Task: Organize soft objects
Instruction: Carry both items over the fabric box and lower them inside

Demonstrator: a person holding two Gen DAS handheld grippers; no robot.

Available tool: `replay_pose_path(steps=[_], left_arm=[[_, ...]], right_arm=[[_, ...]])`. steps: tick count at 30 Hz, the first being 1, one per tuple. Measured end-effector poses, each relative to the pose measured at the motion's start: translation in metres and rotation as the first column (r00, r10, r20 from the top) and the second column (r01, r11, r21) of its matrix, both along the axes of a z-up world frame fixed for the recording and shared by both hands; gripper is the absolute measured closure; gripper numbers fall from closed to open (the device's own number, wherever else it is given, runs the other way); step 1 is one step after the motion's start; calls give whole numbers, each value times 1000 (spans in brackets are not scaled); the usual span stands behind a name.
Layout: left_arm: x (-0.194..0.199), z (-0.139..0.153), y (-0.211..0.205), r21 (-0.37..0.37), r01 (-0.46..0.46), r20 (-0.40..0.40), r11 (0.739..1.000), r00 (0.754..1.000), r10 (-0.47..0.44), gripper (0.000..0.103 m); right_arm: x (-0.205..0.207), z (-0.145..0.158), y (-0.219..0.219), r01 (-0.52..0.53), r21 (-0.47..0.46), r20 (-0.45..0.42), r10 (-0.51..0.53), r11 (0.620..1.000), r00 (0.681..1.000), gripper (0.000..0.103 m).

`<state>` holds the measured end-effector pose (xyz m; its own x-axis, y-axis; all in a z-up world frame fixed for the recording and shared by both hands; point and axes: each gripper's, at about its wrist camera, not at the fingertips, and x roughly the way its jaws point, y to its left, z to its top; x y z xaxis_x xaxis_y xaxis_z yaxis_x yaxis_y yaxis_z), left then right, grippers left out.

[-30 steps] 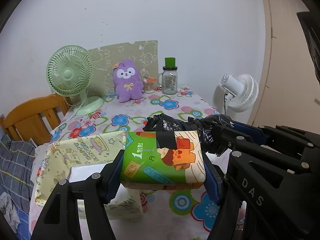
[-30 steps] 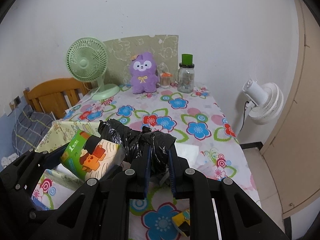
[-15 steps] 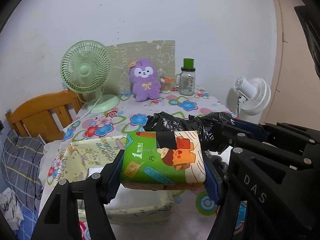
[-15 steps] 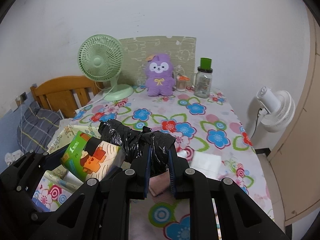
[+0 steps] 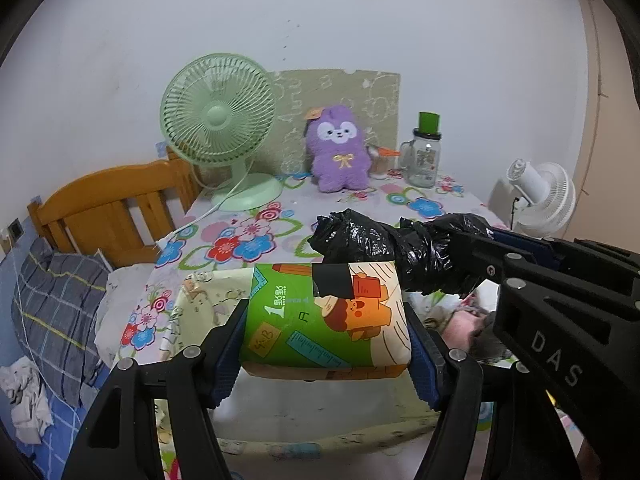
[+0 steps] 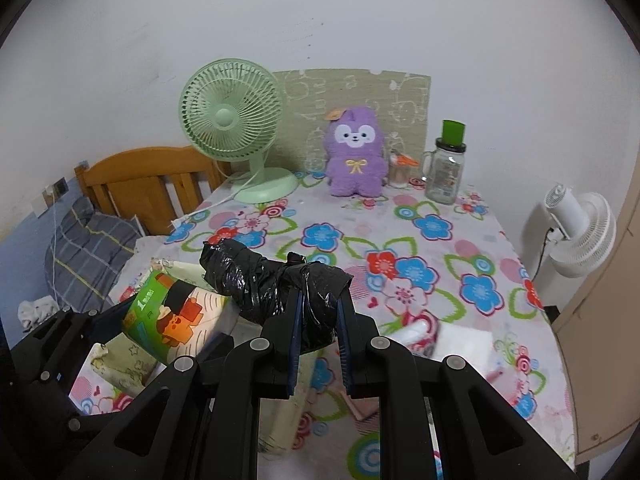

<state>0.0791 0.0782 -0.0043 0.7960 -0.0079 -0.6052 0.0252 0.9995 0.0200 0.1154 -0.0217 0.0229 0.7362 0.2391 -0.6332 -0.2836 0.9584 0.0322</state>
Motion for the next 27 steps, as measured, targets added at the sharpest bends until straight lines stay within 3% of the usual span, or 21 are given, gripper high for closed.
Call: replay_pose_path(steps=[20, 23, 26, 27], left_arm=[[29, -38, 37, 27, -72, -125, 997, 989, 75, 27], [29, -40, 39, 25, -78, -132, 997, 988, 80, 15], [27, -41, 41, 19, -78, -130, 997, 988, 80, 9], [26, -41, 41, 18, -76, -128, 997, 989, 78, 6]], right_arm=[[26, -24, 45, -77, 29, -76, 79, 997, 994, 85], [28, -28, 50, -106, 50, -100, 111, 993, 989, 81], [29, -33, 55, -113, 31, -111, 116, 993, 987, 69], [29, -34, 55, -112, 29, -113, 114, 993, 987, 59]])
